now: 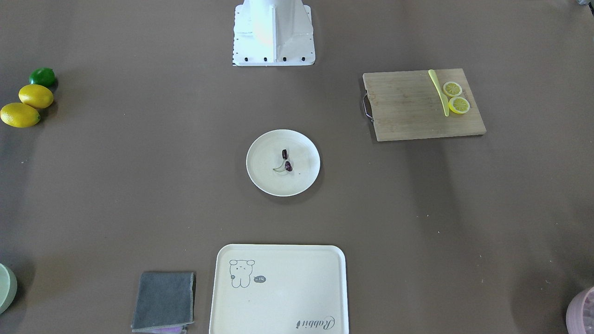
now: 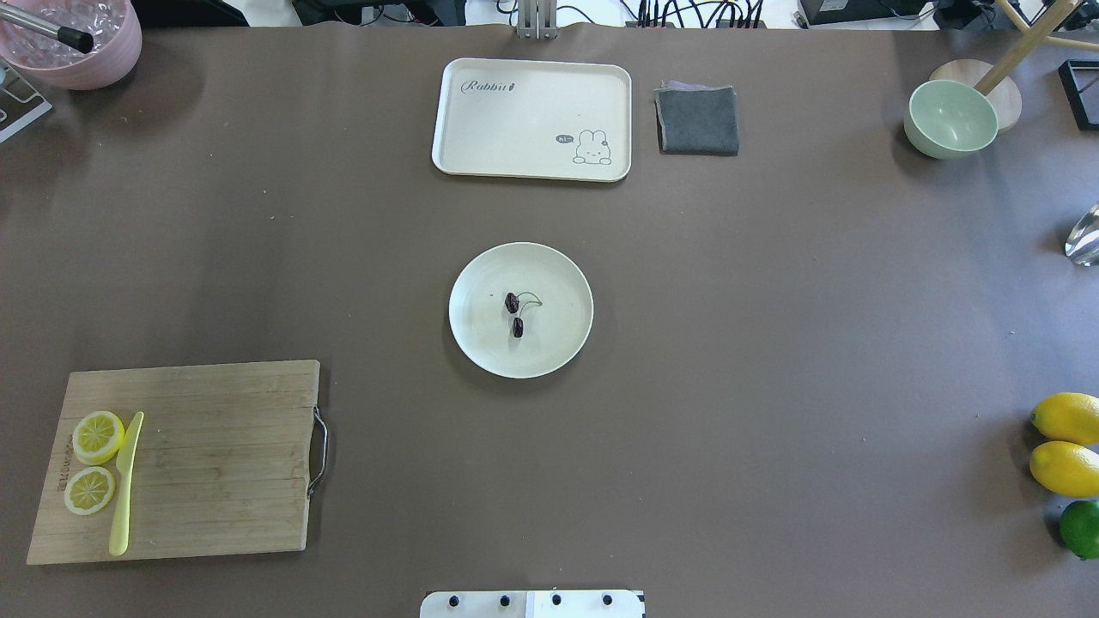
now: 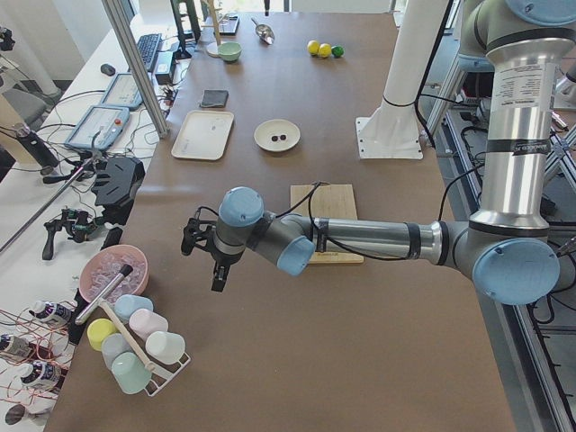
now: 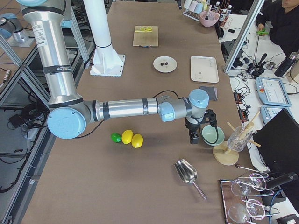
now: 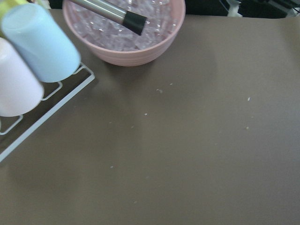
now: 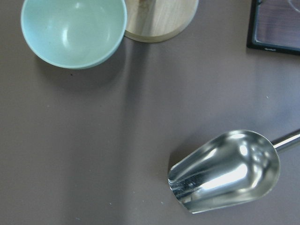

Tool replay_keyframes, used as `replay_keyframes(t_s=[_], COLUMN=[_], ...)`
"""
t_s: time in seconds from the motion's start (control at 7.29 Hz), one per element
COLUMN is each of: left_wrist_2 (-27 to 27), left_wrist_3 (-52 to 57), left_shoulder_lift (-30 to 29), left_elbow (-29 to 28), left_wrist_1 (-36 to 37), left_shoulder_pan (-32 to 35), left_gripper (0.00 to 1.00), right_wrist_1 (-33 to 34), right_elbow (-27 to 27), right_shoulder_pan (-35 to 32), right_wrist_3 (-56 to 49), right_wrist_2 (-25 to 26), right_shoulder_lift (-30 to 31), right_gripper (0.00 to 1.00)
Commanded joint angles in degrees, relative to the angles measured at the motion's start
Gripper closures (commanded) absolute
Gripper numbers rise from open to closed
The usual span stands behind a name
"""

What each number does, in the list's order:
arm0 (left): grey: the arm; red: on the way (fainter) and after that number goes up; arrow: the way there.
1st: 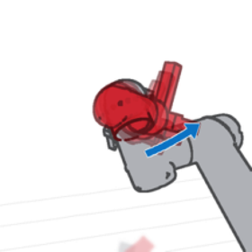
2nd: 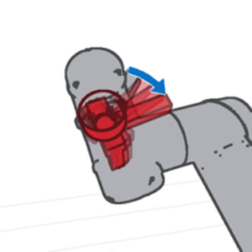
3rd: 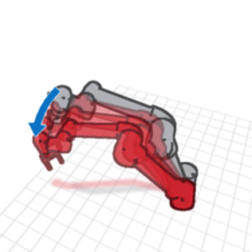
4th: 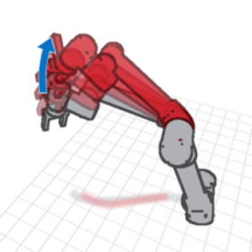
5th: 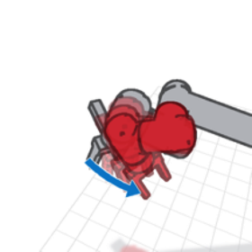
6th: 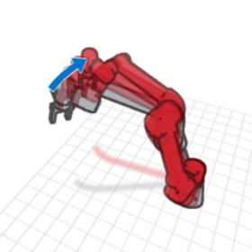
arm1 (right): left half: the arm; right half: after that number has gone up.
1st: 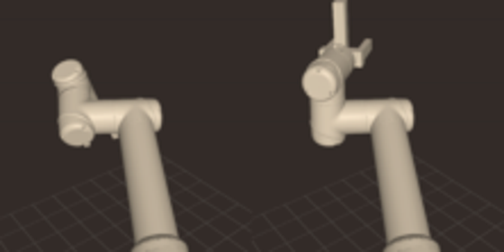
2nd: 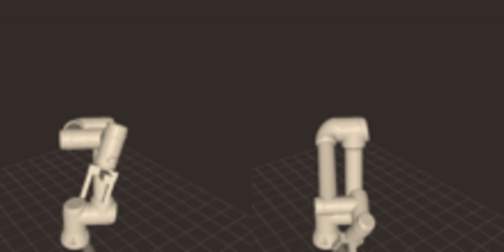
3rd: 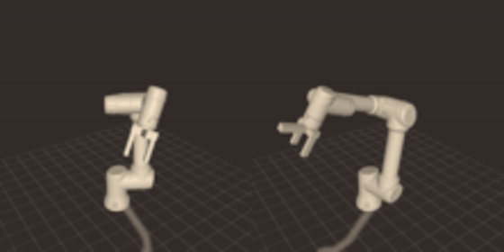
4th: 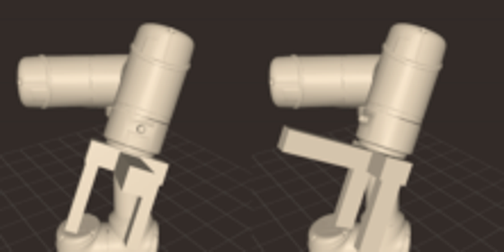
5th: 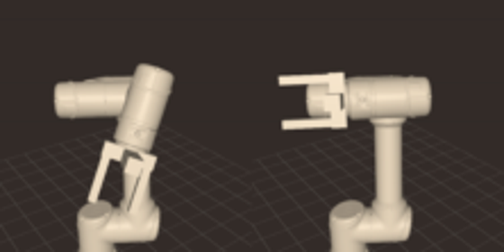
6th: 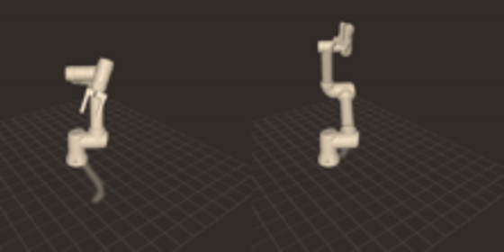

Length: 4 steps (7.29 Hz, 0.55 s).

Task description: Place red cherry on plate

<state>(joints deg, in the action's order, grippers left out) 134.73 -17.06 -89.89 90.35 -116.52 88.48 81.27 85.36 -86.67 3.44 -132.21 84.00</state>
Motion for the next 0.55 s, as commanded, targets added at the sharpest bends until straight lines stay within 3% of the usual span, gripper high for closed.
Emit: replay_keyframes(t_s=[0.0, 0.41], left_wrist_2=[5.5, 1.8], left_wrist_3=[10.7, 10.8], left_shoulder_lift=[-0.3, -2.2], left_elbow=[-0.8, -0.8], left_wrist_1=[8.5, 12.4], left_shoulder_pan=[6.6, 6.2], left_gripper=[0.02, 0.02], right_wrist_1=[-0.1, 0.0], right_elbow=[0.5, 0.6], right_shoulder_pan=[-2.3, -2.2], right_wrist_3=[-0.6, -0.5], right_wrist_2=[-0.1, -0.4], right_shoulder_lift=[1.9, 1.2], right_gripper=[0.00, 0.00])
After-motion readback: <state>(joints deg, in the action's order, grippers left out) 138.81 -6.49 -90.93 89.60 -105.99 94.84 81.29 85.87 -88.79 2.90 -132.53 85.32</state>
